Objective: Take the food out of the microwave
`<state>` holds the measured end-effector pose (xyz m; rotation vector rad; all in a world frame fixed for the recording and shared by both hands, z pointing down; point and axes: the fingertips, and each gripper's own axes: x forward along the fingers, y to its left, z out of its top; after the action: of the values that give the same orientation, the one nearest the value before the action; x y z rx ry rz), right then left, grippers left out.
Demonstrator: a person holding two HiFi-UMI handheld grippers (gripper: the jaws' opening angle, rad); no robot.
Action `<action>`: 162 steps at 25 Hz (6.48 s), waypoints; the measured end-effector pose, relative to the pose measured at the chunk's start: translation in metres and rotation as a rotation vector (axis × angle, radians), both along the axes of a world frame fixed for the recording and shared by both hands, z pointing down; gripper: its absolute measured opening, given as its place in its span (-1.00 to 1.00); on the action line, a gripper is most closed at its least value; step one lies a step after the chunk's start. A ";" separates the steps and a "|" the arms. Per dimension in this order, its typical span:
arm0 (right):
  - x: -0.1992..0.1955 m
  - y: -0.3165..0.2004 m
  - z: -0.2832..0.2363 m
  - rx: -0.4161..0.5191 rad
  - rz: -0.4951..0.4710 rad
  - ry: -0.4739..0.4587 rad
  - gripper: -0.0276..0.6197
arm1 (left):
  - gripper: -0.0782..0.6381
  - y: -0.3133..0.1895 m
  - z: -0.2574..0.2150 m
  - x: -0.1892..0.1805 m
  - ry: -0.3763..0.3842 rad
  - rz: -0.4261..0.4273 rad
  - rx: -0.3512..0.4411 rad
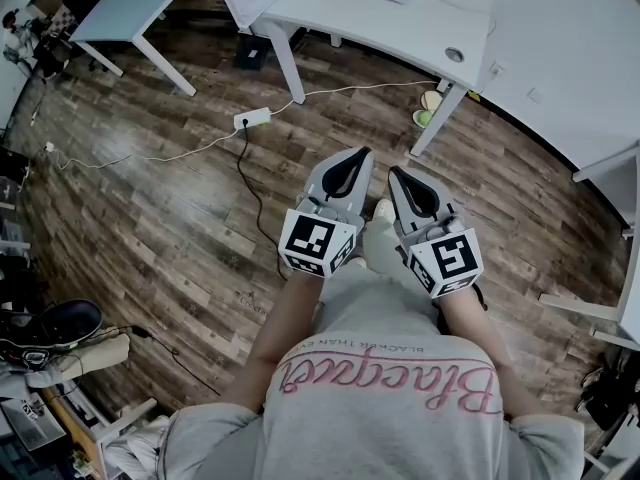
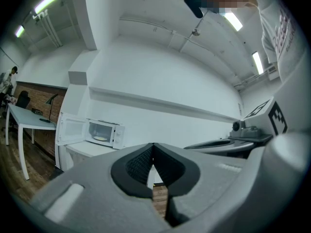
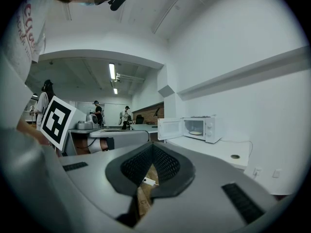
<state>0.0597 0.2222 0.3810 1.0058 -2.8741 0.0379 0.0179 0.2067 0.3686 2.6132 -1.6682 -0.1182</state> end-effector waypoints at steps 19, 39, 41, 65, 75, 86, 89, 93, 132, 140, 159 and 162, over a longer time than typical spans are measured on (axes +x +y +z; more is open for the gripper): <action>-0.029 -0.089 0.010 -0.032 -0.055 -0.032 -0.89 | -0.77 -0.087 0.005 -0.023 -0.027 -0.038 -0.021; -0.068 -0.227 0.000 -0.045 -0.093 -0.045 -0.89 | -0.77 -0.222 0.005 -0.054 -0.025 -0.061 -0.063; -0.070 -0.240 0.000 -0.047 -0.093 -0.043 -0.89 | -0.77 -0.234 0.006 -0.056 -0.022 -0.061 -0.063; -0.076 -0.350 -0.008 -0.047 -0.145 -0.030 -0.89 | -0.77 -0.339 -0.004 -0.065 -0.021 -0.124 -0.050; -0.067 -0.367 -0.012 -0.037 -0.138 -0.042 -0.89 | -0.76 -0.357 -0.001 -0.054 -0.029 -0.103 -0.049; -0.073 -0.395 -0.010 -0.043 -0.119 -0.046 -0.89 | -0.77 -0.387 -0.003 -0.060 -0.033 -0.084 -0.040; -0.078 -0.407 -0.010 -0.036 -0.122 -0.043 -0.89 | -0.76 -0.400 -0.001 -0.067 -0.030 -0.086 -0.042; -0.084 -0.426 -0.008 -0.024 -0.122 -0.027 -0.89 | -0.77 -0.422 -0.003 -0.080 -0.026 -0.097 -0.029; -0.221 -0.662 0.009 -0.103 0.071 0.037 -0.89 | -0.76 -0.670 0.025 -0.217 0.034 0.067 -0.168; -0.230 -0.687 0.020 -0.134 0.105 0.036 -0.89 | -0.27 -0.709 0.050 -0.236 0.105 0.035 -0.253; -0.229 -0.716 0.063 -0.222 0.123 0.067 -0.89 | -0.07 -0.786 0.162 -0.270 0.797 -0.205 -0.763; -0.226 -0.719 0.069 -0.232 0.123 0.075 -0.89 | -0.07 -0.795 0.176 -0.270 0.819 -0.241 -0.809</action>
<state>-0.1667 -0.4965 0.4502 1.1093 -2.6601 0.3276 -0.2524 -0.5886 0.5442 1.4671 -1.3068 -0.3661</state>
